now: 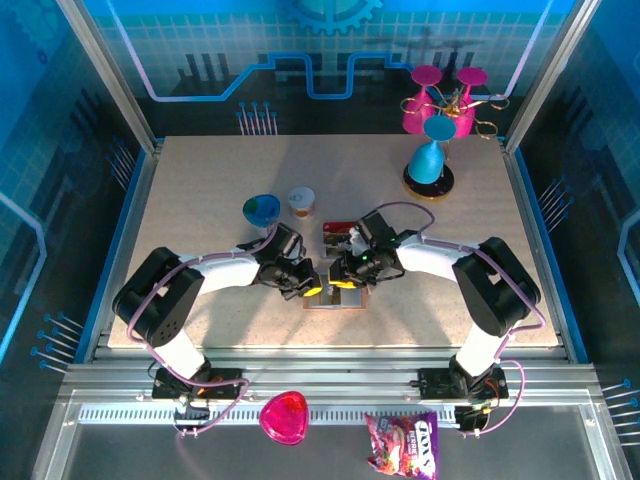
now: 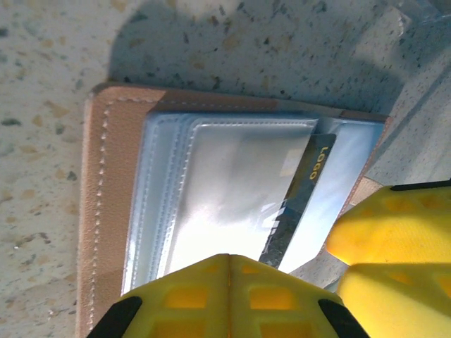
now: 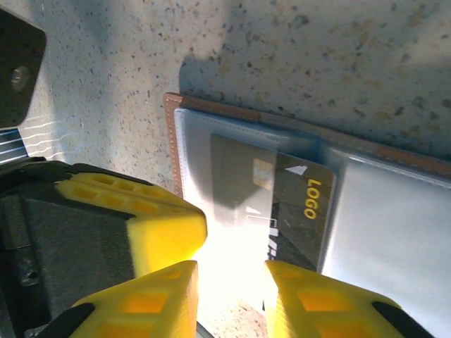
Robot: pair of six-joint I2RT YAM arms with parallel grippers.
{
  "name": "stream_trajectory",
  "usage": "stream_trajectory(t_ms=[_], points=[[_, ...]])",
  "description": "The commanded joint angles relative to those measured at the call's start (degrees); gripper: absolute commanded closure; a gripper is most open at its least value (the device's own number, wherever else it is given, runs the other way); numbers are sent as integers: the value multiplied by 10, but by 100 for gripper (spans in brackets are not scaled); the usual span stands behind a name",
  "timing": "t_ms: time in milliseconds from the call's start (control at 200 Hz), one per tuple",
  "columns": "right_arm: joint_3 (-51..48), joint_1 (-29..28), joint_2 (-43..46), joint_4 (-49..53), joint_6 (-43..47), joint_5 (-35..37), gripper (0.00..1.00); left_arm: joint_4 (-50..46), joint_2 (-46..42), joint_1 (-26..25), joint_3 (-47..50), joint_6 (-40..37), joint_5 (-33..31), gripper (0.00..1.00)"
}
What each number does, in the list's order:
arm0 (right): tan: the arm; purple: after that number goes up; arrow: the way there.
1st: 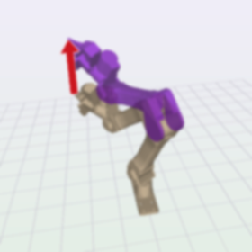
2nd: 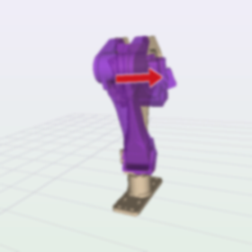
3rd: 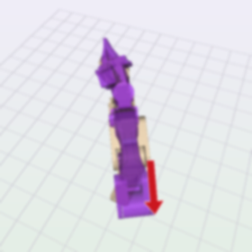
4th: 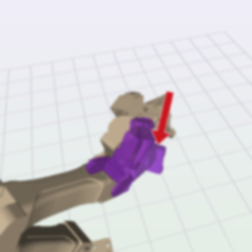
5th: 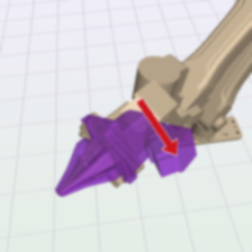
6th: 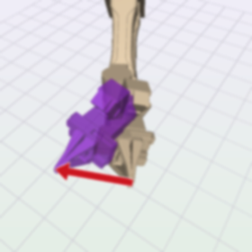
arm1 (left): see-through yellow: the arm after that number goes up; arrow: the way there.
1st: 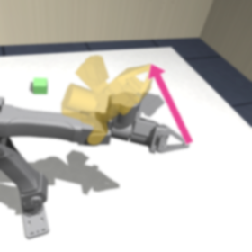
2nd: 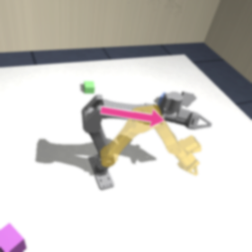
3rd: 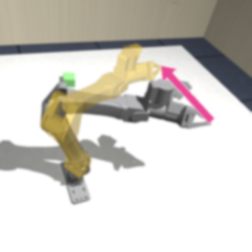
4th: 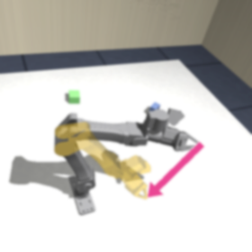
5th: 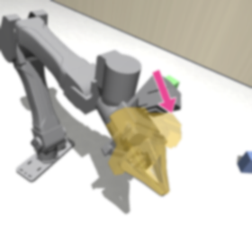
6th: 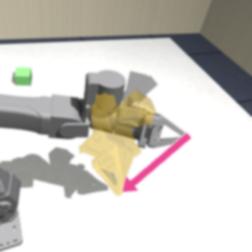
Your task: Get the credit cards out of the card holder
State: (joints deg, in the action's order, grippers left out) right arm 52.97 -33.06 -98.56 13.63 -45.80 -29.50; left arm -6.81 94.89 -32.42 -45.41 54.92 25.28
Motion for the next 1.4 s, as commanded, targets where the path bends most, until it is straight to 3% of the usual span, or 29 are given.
stream_trajectory(t_ms=[0, 970, 1391], points=[[-17, 13, 10, -10, 3, -17, 73, -4, -4, 0, -20, -17, 17, 94], [-76, 28, -29, -103, -17, -61, 80, -37, 36, 1, -13, -39, 13, 96], [-86, 33, -25, -124, -25, -70, 88, -40, 36, 3, -12, -40, 12, 96]])
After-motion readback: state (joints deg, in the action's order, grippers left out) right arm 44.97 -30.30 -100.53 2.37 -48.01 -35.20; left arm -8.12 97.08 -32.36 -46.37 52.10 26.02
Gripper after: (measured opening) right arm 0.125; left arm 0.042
